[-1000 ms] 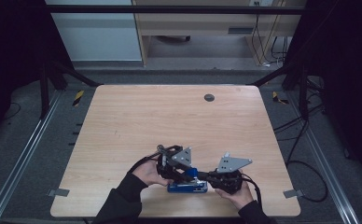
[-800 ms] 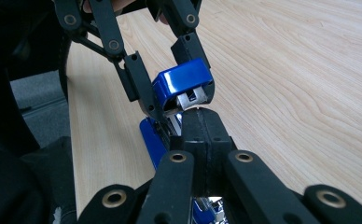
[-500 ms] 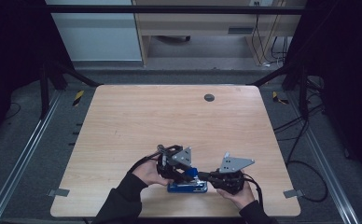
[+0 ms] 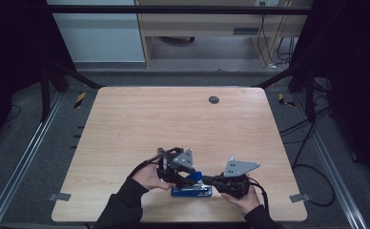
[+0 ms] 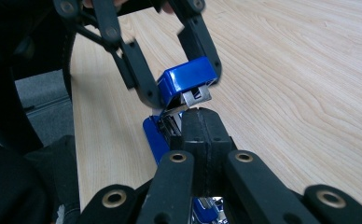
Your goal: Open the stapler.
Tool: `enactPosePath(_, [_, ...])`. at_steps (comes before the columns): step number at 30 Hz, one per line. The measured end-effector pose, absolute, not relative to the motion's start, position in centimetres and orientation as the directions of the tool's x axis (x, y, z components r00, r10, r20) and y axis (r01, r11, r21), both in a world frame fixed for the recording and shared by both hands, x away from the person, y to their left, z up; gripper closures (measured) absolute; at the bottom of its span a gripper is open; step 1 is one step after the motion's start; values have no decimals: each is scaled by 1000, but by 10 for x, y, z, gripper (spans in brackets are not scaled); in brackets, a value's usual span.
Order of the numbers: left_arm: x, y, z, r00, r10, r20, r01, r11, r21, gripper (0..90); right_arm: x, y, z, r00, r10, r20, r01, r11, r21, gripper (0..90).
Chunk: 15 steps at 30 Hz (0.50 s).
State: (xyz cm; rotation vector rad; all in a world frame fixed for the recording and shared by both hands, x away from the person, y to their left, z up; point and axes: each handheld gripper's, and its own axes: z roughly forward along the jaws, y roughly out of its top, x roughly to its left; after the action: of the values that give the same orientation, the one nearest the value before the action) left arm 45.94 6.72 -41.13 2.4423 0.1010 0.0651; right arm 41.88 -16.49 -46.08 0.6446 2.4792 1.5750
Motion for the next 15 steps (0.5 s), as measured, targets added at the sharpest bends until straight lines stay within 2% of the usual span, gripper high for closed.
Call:
enactPosePath(4, [452, 82, -405, 990, 137, 43, 73, -735, 674, 560, 419, -164, -461, -899, 423, 113, 282, 364, 888, 900])
enactPosePath(7, [444, 94, -402, 977, 207, 55, 108, -697, 709, 572, 419, -164, -461, -900, 422, 111, 281, 364, 888, 900])
enactPosePath(11, [430, 107, -402, 956, 289, 46, 154, -631, 760, 586, 419, -164, -461, -898, 425, 115, 285, 363, 887, 900])
enactPosePath(12, [424, 111, -404, 938, 343, 45, 178, -590, 787, 589, 419, -164, -461, -898, 425, 115, 285, 362, 888, 900])
enactPosePath(15, [421, 117, -409, 922, 387, 15, 213, -540, 815, 600, 419, -164, -461, -897, 427, 114, 285, 362, 887, 900])
